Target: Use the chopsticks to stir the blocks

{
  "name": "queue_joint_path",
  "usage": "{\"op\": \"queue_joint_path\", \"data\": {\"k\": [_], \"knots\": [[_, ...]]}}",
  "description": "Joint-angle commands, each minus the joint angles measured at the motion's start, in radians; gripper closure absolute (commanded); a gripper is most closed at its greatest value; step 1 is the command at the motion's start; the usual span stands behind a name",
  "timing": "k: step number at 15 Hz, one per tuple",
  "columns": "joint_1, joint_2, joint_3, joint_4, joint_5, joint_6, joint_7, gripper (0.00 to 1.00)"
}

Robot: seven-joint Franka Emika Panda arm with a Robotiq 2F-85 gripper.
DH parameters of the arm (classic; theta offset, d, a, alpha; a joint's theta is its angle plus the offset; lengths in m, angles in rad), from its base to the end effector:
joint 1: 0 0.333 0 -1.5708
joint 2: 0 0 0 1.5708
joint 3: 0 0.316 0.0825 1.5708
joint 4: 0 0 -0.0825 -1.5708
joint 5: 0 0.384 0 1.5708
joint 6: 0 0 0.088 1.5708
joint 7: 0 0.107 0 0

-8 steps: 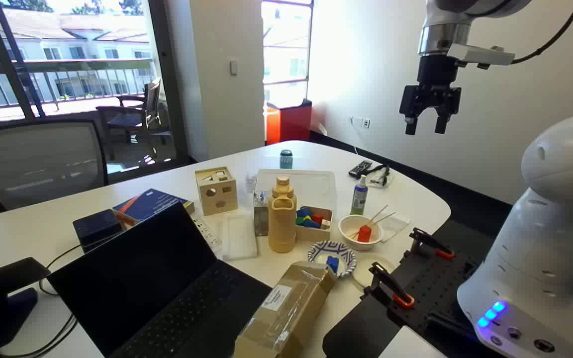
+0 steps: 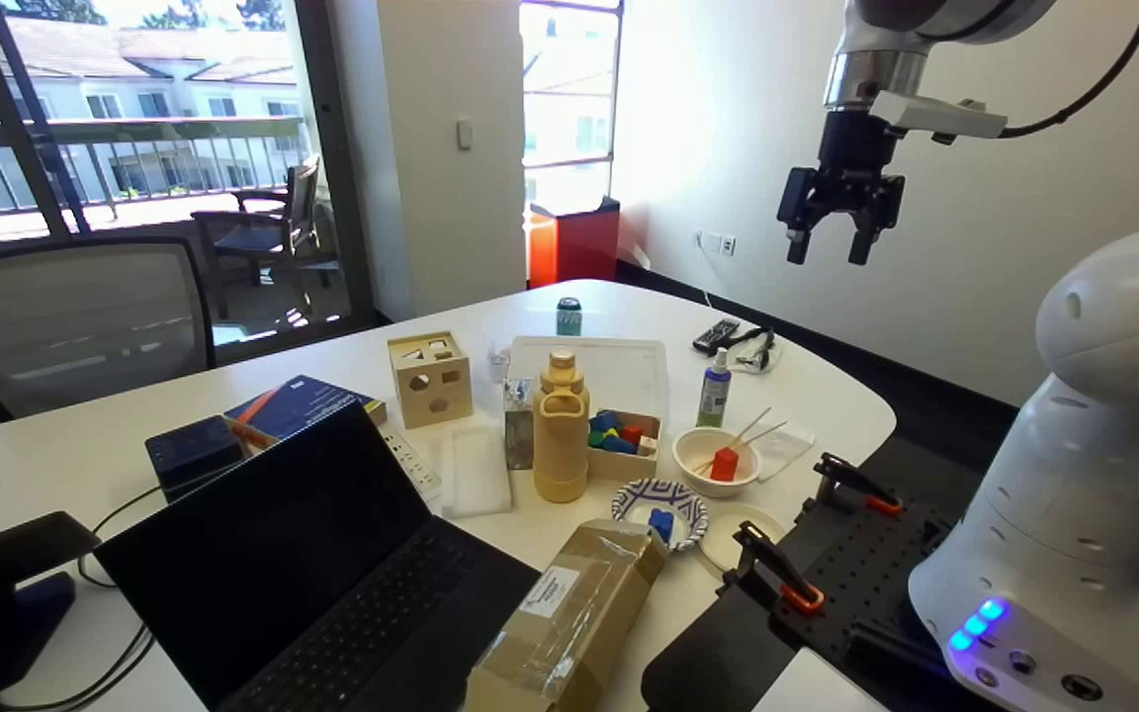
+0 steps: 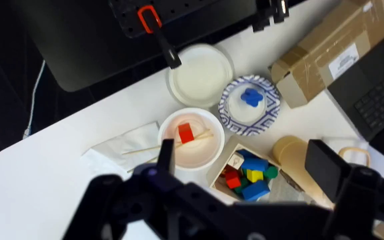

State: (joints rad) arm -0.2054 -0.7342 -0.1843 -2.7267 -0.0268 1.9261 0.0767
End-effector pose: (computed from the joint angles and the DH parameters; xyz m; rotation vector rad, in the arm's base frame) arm 0.2924 -0.1184 0.4248 -2.9711 0.6096 0.0918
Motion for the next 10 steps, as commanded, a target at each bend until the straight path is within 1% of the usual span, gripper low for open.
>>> {"op": "queue_joint_path", "data": {"k": [1, 3, 4, 8, 10], "knots": [[-0.027, 0.203, -0.001, 0.033, 0.062, 0.275, 0.097, 0.0], [-0.04, 0.329, 0.016, 0.05, 0.075, 0.455, 0.165, 0.0], [-0.046, 0.388, 0.021, 0.063, 0.076, 0.511, 0.193, 0.0], [-0.062, 0.62, 0.011, 0.119, 0.08, 0.628, 0.307, 0.0], [-0.062, 0.711, -0.015, 0.138, 0.123, 0.669, 0.342, 0.0]]}}
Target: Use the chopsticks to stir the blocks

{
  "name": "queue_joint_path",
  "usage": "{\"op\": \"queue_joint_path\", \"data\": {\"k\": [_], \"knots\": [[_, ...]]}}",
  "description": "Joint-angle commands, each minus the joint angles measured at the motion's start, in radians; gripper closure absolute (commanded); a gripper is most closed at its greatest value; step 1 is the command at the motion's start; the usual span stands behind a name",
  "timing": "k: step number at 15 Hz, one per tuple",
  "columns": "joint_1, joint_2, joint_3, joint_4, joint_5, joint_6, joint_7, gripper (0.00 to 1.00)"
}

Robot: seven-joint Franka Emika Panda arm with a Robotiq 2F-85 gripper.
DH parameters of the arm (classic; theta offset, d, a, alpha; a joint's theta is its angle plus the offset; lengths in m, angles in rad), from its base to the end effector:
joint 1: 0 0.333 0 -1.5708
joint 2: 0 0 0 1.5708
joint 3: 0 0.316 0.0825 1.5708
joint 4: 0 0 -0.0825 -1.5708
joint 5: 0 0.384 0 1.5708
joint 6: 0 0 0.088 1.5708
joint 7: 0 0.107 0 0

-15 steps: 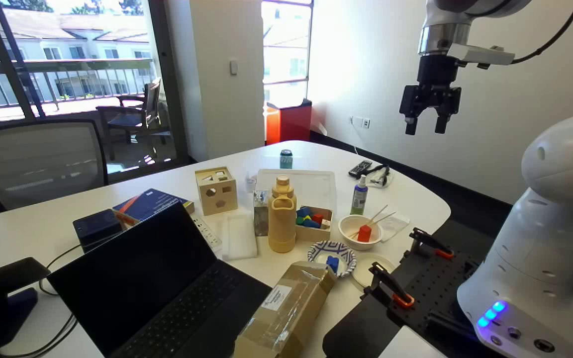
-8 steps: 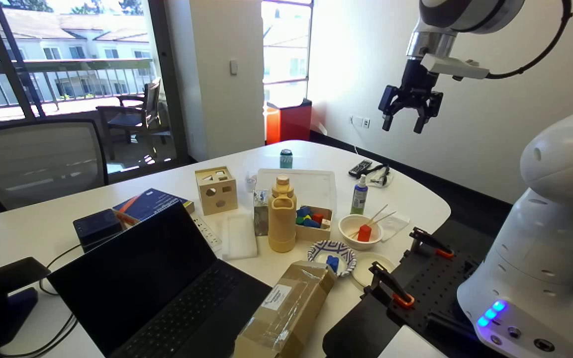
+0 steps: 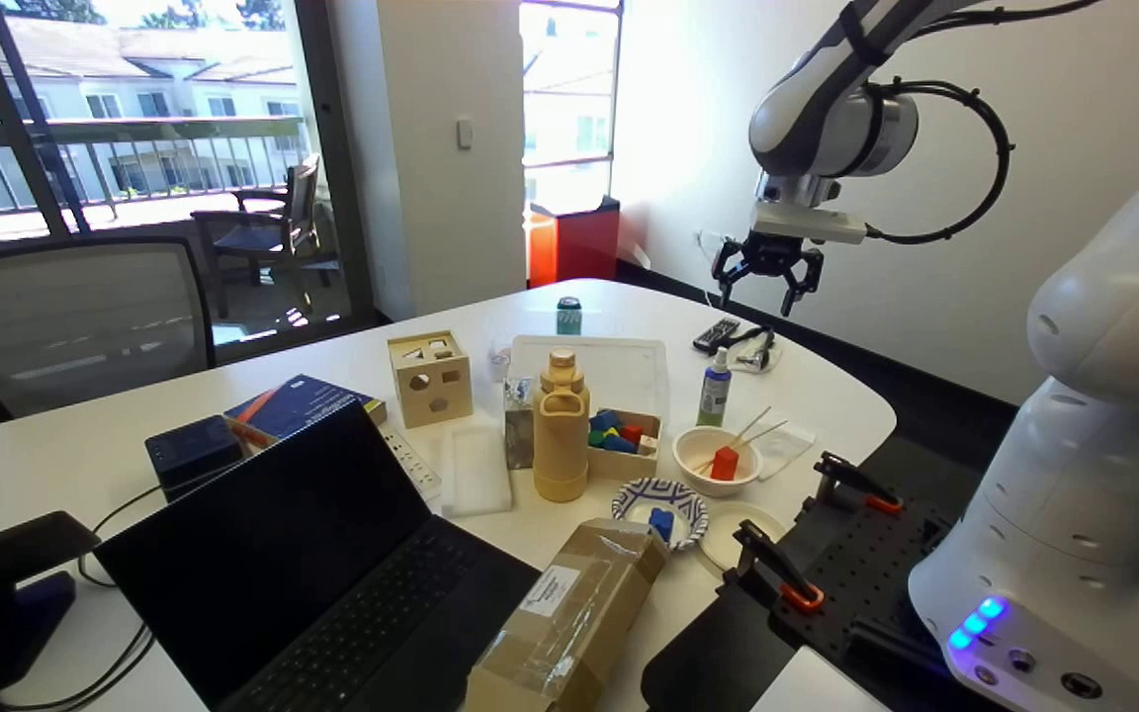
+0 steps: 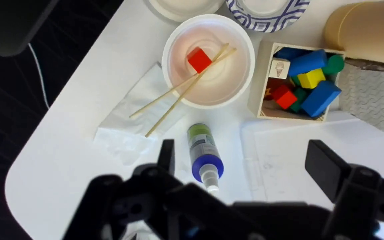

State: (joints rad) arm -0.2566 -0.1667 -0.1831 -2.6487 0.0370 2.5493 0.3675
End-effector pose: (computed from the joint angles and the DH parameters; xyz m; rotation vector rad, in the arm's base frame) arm 0.3846 -0.1793 0.3034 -2.8244 1.2541 -0.1018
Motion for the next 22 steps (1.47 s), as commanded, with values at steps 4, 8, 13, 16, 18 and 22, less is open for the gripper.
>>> {"op": "queue_joint_path", "data": {"k": [4, 8, 13, 16, 18, 22], "knots": [[-0.012, 0.323, -0.053, 0.102, 0.271, 0.16, 0.034, 0.0], [-0.019, 0.459, -0.052, 0.142, 0.404, 0.222, 0.052, 0.0], [-0.015, 0.604, -0.056, 0.179, 0.469, 0.302, 0.104, 0.0], [-0.016, 0.683, -0.057, 0.211, 0.478, 0.313, 0.136, 0.0], [-0.017, 0.724, -0.053, 0.229, 0.482, 0.319, 0.152, 0.0], [-0.022, 0.795, -0.041, 0.273, 0.491, 0.343, 0.163, 0.0]]}}
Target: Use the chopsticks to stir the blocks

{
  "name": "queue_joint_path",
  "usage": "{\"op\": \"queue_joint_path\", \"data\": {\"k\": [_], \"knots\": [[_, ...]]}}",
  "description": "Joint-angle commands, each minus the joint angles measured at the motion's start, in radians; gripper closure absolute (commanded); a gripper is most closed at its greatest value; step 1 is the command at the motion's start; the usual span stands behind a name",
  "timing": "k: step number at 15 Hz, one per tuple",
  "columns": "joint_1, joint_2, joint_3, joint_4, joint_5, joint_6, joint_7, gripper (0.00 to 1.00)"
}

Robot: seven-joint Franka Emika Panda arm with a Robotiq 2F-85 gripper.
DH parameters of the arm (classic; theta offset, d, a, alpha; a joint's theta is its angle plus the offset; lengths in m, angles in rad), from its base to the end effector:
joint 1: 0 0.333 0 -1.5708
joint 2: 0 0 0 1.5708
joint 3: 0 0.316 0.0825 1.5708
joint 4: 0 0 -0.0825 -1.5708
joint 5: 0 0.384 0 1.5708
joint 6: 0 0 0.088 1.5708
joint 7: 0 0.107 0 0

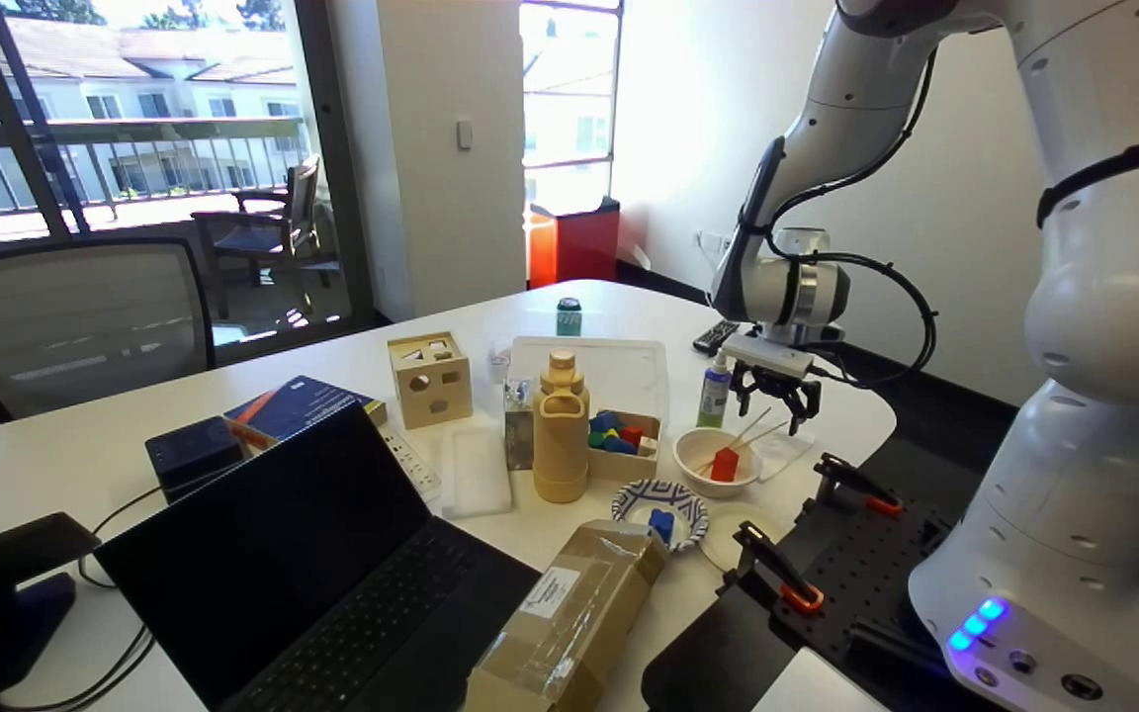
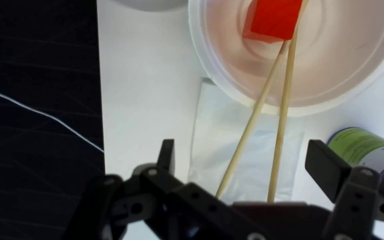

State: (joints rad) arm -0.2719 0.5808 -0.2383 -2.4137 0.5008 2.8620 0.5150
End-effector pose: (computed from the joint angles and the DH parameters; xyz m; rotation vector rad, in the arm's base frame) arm 0.3735 -0.2583 0.0770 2.3005 -2.1067 -0.1305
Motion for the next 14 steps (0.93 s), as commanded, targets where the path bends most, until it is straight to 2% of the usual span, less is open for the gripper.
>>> {"op": "queue_joint_path", "data": {"k": [1, 11, 12, 13, 14], "knots": [[-0.005, 0.058, 0.014, 0.046, 0.027, 0.031, 0.015, 0.0], [0.009, 0.128, 0.007, 0.094, 0.022, 0.047, 0.02, 0.0], [0.01, 0.129, 0.007, 0.094, 0.022, 0.049, 0.02, 0.25], [0.014, 0.13, 0.004, 0.094, 0.021, 0.053, 0.022, 0.26], [0.02, 0.129, 0.001, 0.091, 0.02, 0.058, 0.024, 0.34]]}}
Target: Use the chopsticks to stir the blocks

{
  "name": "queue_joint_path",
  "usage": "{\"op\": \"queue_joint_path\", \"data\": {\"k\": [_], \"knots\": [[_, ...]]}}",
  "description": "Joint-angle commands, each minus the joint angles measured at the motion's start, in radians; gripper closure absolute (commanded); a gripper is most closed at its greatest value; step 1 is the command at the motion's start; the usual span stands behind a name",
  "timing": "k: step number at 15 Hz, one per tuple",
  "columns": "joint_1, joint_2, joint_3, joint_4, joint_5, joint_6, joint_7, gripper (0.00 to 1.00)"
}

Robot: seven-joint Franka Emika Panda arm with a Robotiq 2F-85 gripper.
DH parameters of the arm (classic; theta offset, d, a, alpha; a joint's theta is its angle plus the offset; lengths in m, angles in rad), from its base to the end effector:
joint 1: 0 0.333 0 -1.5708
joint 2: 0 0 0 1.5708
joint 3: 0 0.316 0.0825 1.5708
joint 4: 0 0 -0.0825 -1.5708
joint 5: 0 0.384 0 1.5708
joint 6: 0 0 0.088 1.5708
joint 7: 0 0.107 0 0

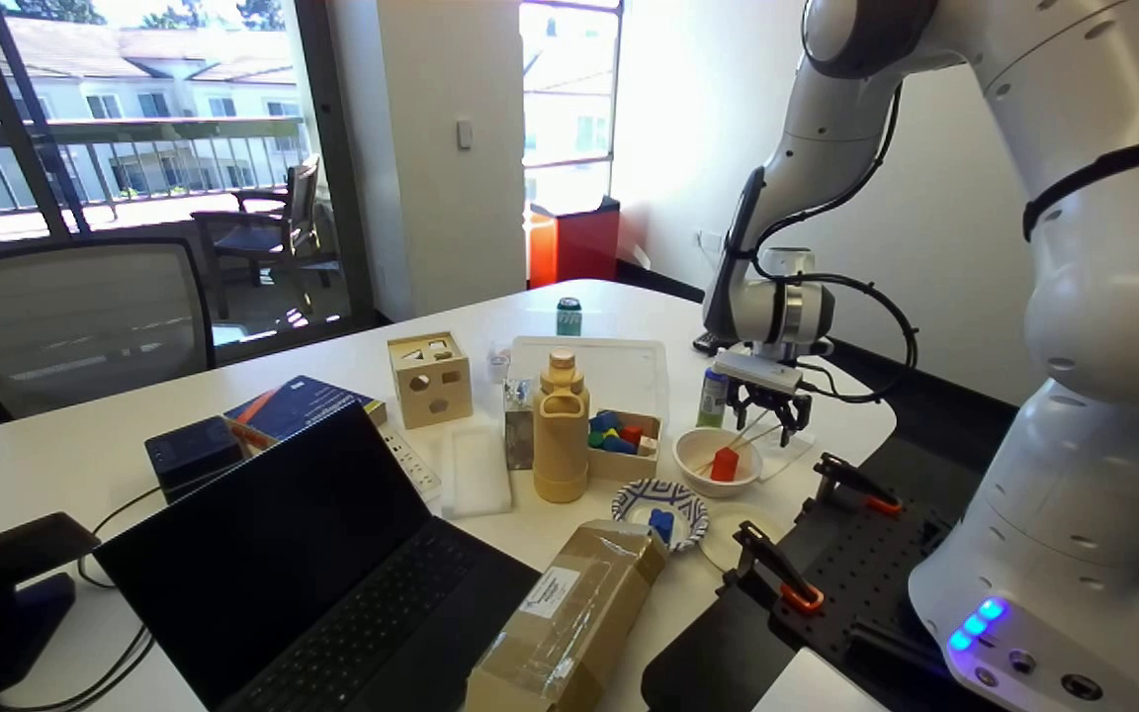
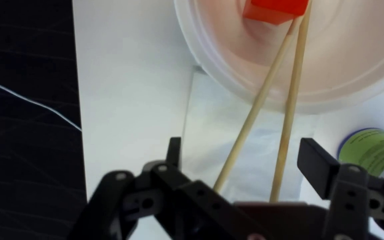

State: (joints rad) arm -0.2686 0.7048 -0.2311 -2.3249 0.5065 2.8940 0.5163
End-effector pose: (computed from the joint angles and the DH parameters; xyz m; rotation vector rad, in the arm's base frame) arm 0.3853 -0.2646 0.0428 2.2906 -2.0667 -0.1230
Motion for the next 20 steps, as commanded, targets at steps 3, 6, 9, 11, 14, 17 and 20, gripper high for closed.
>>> {"op": "queue_joint_path", "data": {"k": [3, 6, 9, 11, 14, 17, 20], "knots": [[0.022, 0.001, -0.008, -0.002, 0.013, 0.03, 0.024, 0.58], [0.037, -0.003, -0.022, -0.004, 0.006, 0.03, 0.032, 0.82], [0.066, -0.005, -0.049, -0.005, -0.005, 0.022, 0.046, 1.0], [0.103, -0.012, -0.079, -0.009, -0.016, 0.014, 0.063, 1.0], [0.215, -0.046, -0.171, -0.044, -0.061, 0.021, 0.133, 0.98], [0.386, -0.074, -0.313, -0.082, -0.143, 0.028, 0.244, 0.98], [0.605, -0.098, -0.489, -0.13, -0.244, 0.051, 0.379, 0.98]]}}
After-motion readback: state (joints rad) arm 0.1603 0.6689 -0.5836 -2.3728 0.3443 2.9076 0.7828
